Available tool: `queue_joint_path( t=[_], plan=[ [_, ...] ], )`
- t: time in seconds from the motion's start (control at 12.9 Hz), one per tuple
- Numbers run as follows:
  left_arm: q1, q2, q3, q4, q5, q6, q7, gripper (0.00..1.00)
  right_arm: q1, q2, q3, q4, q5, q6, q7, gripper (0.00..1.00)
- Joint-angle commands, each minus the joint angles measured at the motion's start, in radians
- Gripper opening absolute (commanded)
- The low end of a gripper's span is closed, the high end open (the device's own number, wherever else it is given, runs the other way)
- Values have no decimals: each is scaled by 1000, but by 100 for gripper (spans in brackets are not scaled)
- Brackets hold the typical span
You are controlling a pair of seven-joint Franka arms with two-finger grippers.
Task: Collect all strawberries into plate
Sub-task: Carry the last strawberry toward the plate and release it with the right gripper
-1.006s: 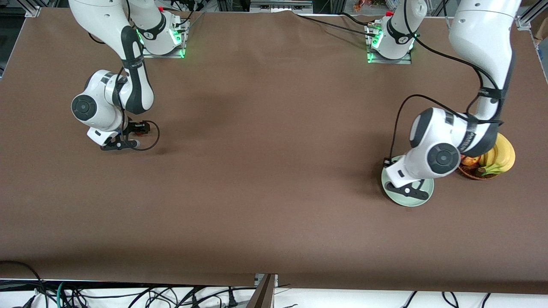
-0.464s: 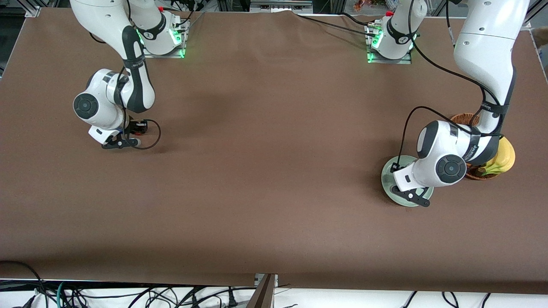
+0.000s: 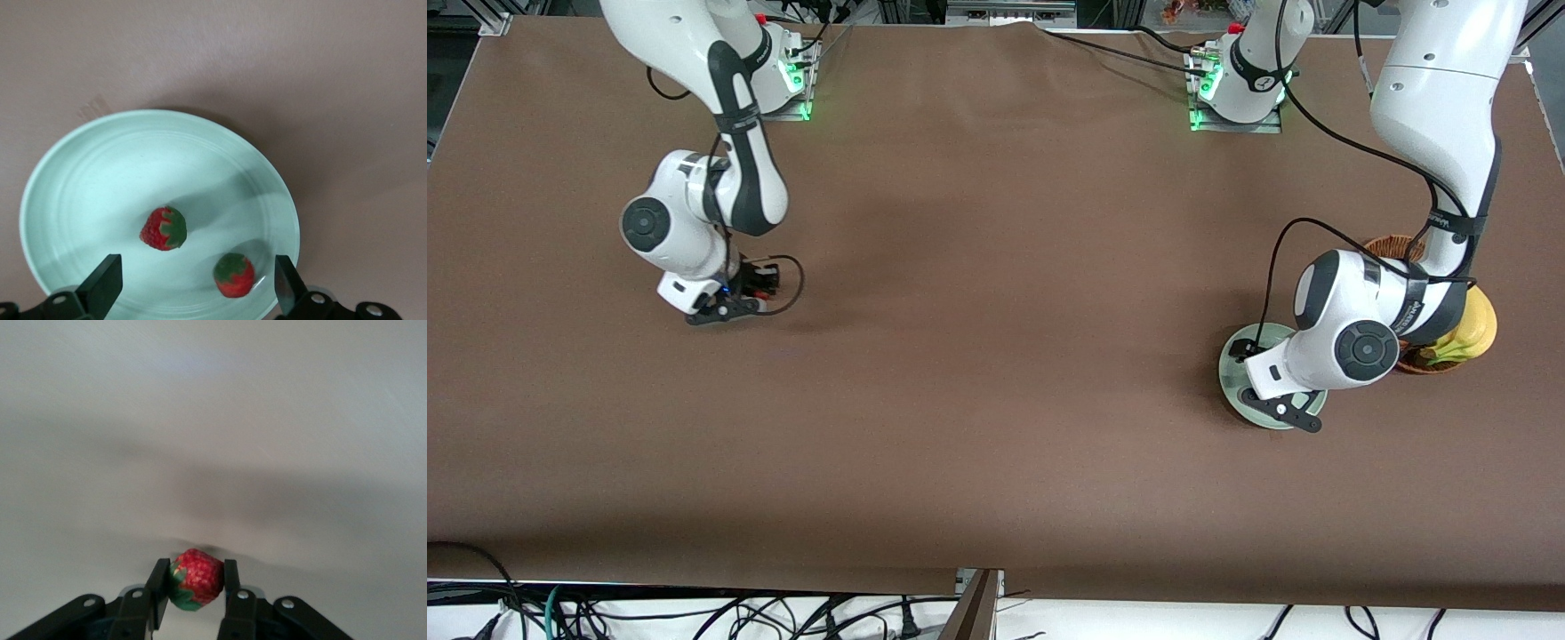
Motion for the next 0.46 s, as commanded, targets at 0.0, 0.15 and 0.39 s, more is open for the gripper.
queue_joint_path(
  t=[0.0, 0.15, 0.39],
  plan=[
    [8, -103, -16, -5, 7, -43, 2, 100, -2, 10, 106, 158, 16, -34, 188, 20],
    [8, -125, -18, 62, 7, -125, 2, 100, -4, 74, 208, 307, 16, -83, 412, 20],
    [2, -117, -18, 104, 7, -175, 2, 100, -4, 218, 374, 564, 131, -71, 705, 21]
  ],
)
